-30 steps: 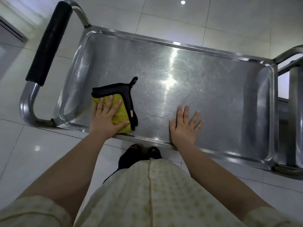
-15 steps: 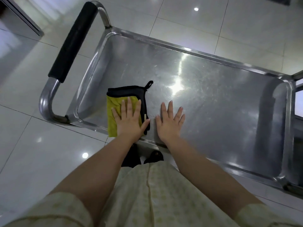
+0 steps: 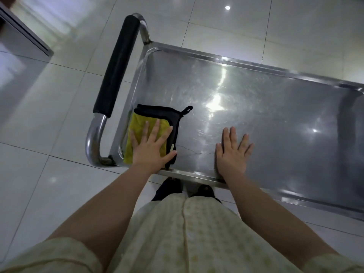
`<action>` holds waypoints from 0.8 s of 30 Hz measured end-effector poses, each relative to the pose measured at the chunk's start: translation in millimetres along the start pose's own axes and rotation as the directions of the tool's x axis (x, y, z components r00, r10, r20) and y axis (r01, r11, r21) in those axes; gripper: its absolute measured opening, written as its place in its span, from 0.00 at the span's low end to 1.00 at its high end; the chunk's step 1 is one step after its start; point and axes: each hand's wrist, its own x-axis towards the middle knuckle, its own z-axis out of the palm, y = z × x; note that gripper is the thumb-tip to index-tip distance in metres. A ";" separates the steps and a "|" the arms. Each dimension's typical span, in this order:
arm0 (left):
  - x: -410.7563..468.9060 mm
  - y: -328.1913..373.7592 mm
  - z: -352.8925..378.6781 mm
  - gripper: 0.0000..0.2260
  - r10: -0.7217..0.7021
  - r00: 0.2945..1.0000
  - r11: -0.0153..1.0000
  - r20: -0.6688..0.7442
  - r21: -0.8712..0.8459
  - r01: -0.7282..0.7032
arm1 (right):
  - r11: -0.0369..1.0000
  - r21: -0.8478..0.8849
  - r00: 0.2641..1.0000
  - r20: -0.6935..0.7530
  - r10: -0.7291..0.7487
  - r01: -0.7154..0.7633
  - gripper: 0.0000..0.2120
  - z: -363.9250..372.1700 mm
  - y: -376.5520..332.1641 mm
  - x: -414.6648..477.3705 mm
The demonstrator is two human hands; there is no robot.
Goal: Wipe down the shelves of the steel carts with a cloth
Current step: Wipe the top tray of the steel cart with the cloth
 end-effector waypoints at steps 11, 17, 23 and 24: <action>0.7 -54.6 1.0 0.28 -0.057 0.997 0.997 -0.046 -0.054 0.054 | 1.000 0.023 1.000 -0.031 -0.001 0.001 0.27 3.3 -24.7 -1.8; 45.1 -35.6 -16.1 0.27 -0.045 0.997 0.995 -0.060 -0.087 0.040 | 1.000 -0.014 0.999 -0.042 0.023 -0.023 0.29 2.4 -36.1 9.8; 87.4 76.6 -26.9 0.28 0.257 0.966 0.966 -0.019 0.022 -0.256 | 1.000 0.002 0.999 -0.034 0.016 -0.016 0.28 4.8 -35.8 11.5; 89.2 90.7 -27.5 0.28 0.307 0.952 0.951 -0.011 0.041 -0.306 | 1.000 0.006 0.999 -0.033 0.013 -0.013 0.28 5.3 -34.7 11.6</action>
